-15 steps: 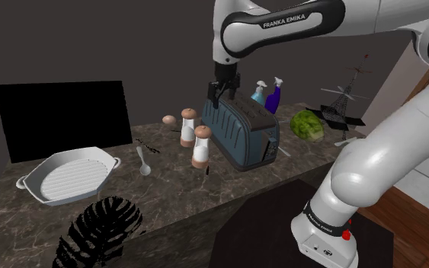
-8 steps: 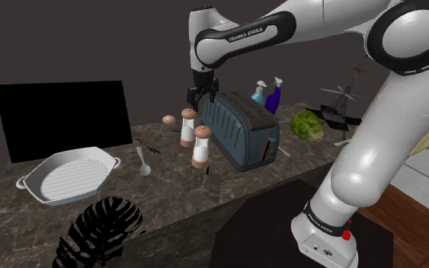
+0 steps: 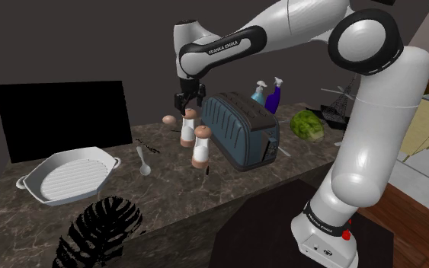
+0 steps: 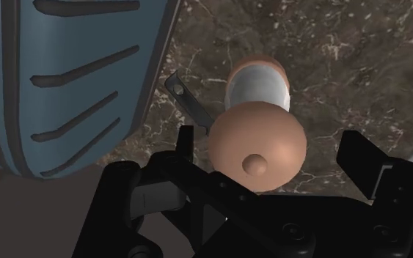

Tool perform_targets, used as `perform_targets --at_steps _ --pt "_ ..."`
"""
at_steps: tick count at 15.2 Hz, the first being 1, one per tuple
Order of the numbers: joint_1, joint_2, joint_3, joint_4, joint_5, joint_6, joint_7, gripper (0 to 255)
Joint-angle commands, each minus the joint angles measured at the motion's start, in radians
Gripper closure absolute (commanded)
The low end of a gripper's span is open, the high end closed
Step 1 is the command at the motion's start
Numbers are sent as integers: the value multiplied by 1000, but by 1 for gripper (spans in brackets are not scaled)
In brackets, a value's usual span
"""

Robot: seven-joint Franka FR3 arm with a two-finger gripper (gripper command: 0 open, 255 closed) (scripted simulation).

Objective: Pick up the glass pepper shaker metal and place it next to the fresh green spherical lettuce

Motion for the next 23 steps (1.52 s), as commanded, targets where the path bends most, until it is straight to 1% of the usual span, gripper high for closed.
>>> perform_targets --at_steps 1,4,12,13,22,23 --pt "-1 11 -2 -14 -4 26 3 0" --pt "-5 29 -6 -39 -12 68 8 0" --pt "-5 29 -6 -39 -12 68 8 0" --pt "-5 29 -6 -39 -12 68 8 255" --pt "-5 29 -6 -39 -12 68 8 255" --pt "-5 24 -6 -32 -9 56 5 255"
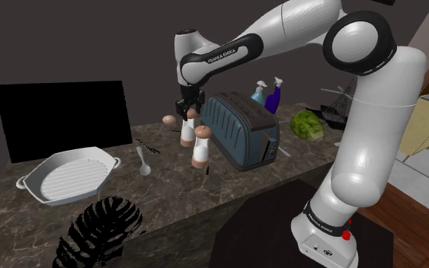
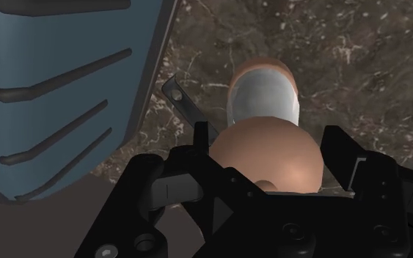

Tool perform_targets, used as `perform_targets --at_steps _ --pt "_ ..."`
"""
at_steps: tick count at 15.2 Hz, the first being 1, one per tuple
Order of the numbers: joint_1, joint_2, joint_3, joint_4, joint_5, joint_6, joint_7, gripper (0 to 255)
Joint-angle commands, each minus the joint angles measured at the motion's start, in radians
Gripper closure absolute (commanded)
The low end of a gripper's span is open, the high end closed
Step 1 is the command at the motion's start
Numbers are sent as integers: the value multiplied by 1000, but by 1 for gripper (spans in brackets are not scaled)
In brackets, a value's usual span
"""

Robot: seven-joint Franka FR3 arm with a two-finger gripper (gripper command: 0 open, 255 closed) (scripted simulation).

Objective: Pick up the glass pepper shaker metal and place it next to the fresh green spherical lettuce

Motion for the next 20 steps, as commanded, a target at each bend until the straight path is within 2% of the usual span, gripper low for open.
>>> perform_targets --at_steps 1,20 --pt "0 -8 1 10 3 -17 -4 255" --pt "2 -64 7 191 31 -250 -53 255"
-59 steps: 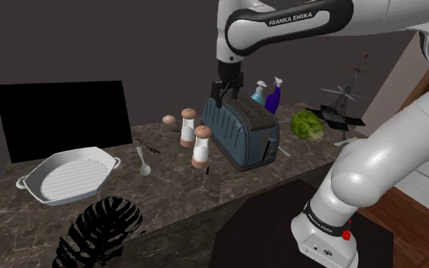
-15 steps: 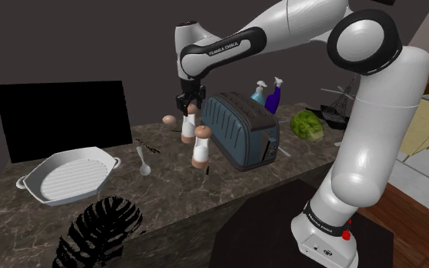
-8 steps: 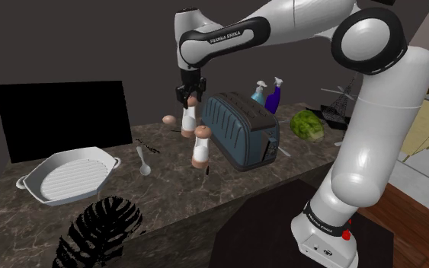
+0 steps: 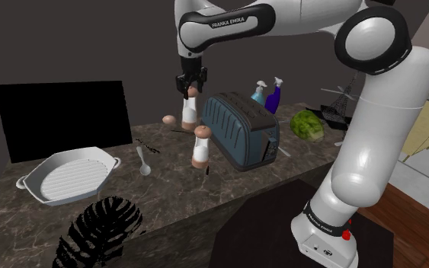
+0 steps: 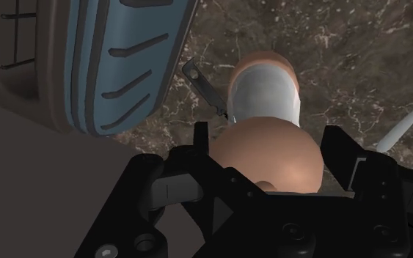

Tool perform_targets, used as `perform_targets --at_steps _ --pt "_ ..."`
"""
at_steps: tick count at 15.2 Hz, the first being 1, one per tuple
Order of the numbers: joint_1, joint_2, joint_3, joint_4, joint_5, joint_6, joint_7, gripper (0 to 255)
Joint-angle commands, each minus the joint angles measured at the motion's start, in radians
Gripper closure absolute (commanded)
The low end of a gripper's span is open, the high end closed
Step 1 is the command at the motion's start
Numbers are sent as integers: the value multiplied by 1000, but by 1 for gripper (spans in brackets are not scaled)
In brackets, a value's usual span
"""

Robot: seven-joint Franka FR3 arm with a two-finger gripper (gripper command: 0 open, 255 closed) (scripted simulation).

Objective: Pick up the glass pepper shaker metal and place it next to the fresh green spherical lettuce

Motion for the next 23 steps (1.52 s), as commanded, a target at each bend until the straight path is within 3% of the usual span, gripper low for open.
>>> perform_targets --at_steps 1,23 --pt "0 -2 0 27 2 -29 -5 255" --pt "15 45 5 388 1 -340 -52 255"
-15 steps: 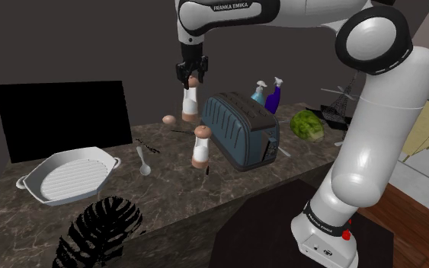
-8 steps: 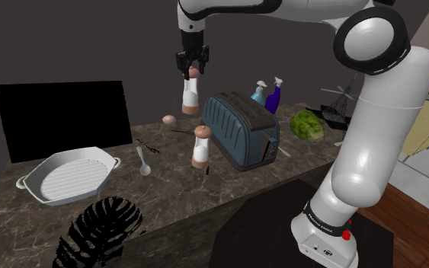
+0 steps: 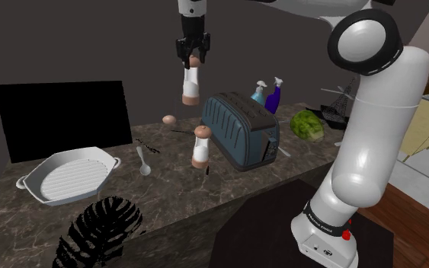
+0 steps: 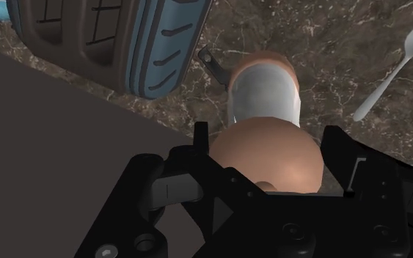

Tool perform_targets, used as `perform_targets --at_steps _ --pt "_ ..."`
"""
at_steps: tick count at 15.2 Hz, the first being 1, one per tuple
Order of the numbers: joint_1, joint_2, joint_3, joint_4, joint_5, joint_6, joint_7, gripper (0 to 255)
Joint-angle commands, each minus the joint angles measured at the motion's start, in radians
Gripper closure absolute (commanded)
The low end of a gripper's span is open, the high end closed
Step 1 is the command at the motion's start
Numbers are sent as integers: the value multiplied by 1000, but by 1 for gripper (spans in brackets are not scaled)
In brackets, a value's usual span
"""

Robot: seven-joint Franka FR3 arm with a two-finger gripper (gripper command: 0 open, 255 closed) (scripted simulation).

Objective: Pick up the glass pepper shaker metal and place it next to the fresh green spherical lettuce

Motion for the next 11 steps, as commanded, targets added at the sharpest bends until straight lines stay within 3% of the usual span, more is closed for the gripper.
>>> perform_targets --at_steps 1,6,11 --pt "3 10 1 43 -2 -33 -3 255" --pt "10 44 2 155 -9 -111 -14 255" --pt "-48 -178 -27 -142 26 -22 -76 255"
